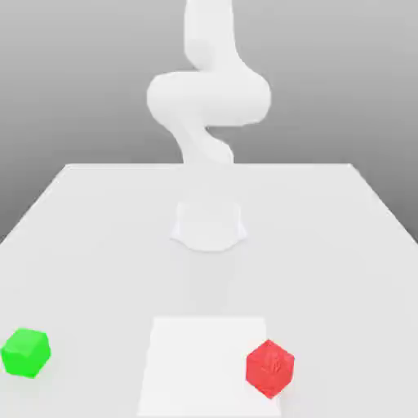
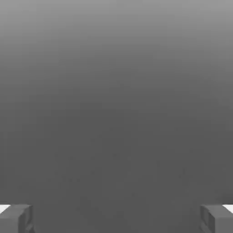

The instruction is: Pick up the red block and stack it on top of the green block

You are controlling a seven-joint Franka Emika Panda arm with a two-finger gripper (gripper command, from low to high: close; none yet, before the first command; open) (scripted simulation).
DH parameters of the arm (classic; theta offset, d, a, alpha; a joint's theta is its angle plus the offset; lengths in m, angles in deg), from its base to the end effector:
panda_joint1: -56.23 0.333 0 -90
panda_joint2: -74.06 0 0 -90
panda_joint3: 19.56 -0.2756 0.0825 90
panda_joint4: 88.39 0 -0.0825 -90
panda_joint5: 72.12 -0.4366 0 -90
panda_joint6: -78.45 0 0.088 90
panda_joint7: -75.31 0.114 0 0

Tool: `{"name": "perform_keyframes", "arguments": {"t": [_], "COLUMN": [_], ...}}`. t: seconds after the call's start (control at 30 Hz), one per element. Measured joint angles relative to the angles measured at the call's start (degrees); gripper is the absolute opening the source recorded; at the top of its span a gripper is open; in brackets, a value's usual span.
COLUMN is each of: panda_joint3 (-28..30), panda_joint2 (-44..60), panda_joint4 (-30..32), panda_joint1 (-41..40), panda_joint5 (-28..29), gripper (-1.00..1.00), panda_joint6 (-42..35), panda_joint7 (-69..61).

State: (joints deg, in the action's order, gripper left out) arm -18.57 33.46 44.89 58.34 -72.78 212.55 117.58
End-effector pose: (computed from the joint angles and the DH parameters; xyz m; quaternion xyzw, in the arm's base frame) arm 0.4646 0.0079 0.6306 -0.8749 0.3309 -0.3243 0.1412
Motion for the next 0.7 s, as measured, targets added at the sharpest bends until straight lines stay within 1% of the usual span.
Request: {"name": "perform_keyframes", "arguments": {"t": [0.27,0.47,0.57,0.7], "panda_joint3": [2.5,2.8,2.3,1.8], "panda_joint2": [17.0,29.5,35.7,43.9], "panda_joint4": [4.8,8.3,10.1,12.5], "panda_joint1": [6.2,9.5,10.6,12.0], "panda_joint5": [-2.3,-3.7,-3.7,-2.3], "gripper": [0.00,0.00,0.00,0.00], "panda_joint6": [7.4,12.8,15.6,19.3], "panda_joint7": [-11.7,-20.0,-23.7,-27.6]}}
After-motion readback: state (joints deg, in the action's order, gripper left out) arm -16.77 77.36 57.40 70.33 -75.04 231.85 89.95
